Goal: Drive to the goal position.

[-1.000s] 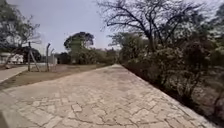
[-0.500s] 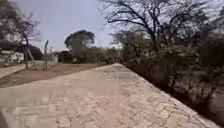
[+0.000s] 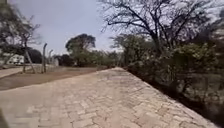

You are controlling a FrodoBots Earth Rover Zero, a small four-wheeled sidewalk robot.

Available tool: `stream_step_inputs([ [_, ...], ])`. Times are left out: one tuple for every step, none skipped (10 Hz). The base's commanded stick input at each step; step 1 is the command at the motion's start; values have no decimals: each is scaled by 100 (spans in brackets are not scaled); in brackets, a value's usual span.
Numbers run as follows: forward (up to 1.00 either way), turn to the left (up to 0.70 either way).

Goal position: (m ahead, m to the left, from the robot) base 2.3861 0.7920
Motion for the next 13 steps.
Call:
stream_step_inputs([
  [70, 0],
  [70, 0],
  [70, 0],
  [70, 0],
  [70, 0],
  [70, 0],
  [70, 0],
  [70, 0],
  [70, 0],
  [70, 0],
  [70, 0],
  [70, 0],
  [70, 0],
])
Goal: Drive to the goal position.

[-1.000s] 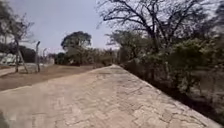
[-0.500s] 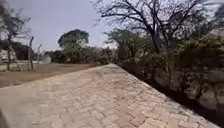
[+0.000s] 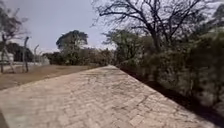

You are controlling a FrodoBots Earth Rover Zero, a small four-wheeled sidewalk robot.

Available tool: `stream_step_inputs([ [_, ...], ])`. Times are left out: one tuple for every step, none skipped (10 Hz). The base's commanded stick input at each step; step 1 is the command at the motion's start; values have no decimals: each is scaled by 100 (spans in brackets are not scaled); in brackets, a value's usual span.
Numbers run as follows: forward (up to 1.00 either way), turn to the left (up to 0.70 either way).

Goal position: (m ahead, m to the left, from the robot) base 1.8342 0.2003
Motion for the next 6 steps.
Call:
stream_step_inputs([
  [70, 0],
  [70, 0],
  [70, 0],
  [70, 0],
  [70, 0],
  [70, 0],
])
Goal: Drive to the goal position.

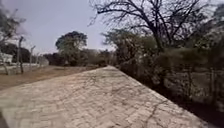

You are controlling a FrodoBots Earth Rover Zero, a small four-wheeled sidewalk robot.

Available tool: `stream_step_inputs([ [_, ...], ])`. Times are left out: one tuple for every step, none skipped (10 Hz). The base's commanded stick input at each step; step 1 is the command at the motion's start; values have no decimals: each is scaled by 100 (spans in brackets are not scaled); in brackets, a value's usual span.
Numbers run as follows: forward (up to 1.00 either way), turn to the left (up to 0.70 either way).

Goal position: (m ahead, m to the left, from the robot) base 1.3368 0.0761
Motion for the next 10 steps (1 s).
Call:
stream_step_inputs([
  [70, 0],
  [70, 0],
  [70, 0],
  [70, 0],
  [70, 0],
  [70, 0],
  [70, 0],
  [70, 0],
  [70, 0],
  [70, 0],
])
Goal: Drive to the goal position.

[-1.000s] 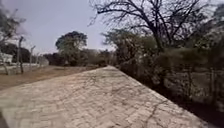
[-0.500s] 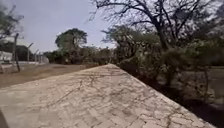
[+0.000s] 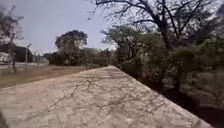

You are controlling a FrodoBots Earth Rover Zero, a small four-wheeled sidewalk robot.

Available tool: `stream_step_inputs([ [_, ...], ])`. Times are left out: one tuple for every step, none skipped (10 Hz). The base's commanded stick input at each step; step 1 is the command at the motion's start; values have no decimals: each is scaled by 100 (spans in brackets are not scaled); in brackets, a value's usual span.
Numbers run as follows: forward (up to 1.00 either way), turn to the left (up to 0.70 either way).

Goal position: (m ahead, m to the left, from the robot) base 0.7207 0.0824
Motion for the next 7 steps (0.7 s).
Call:
stream_step_inputs([
  [70, 0],
  [70, 0],
  [70, 0],
  [70, 0],
  [70, 0],
  [70, 0],
  [70, 0],
])
